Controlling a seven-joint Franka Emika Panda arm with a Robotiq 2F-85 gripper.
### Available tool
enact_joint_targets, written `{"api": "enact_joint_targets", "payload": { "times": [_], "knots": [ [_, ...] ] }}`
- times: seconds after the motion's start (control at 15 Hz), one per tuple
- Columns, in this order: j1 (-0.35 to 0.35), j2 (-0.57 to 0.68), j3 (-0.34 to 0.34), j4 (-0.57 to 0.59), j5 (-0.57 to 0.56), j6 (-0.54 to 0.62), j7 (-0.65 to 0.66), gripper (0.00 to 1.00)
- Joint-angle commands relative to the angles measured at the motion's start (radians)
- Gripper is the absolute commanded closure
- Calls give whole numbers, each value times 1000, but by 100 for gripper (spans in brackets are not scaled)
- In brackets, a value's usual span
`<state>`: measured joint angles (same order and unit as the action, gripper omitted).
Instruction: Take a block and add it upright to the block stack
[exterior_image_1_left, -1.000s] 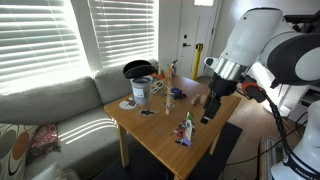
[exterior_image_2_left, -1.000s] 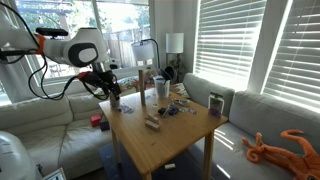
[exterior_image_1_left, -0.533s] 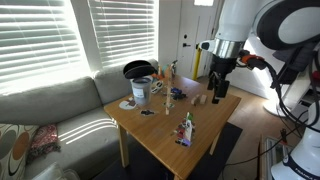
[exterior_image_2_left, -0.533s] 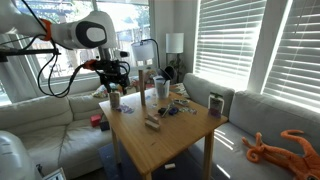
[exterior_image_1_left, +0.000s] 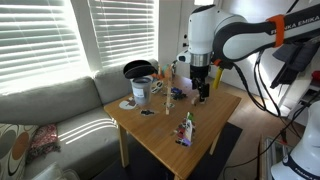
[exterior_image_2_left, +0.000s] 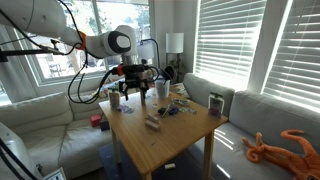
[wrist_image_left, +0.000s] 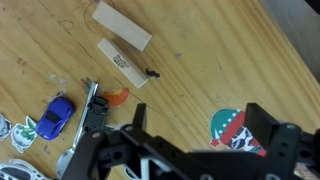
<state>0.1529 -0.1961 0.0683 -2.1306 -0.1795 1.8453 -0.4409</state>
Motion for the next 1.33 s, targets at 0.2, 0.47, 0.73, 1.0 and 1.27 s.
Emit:
{"api": "enact_joint_targets", "payload": {
  "times": [0.2, 0.47, 0.73, 1.0, 1.27],
  "knots": [
    [1, -54, 33, -13, -105, -75, -25, 0],
    [20, -169, 50, -84, -102, -182, -12, 0],
    [60, -294, 28, -220, -133, -152, -131, 0],
    [78, -341, -18, -342, -202, -26, -307, 0],
    [34, -304, -45, -390, -347, 107, -388, 0]
  ]
}}
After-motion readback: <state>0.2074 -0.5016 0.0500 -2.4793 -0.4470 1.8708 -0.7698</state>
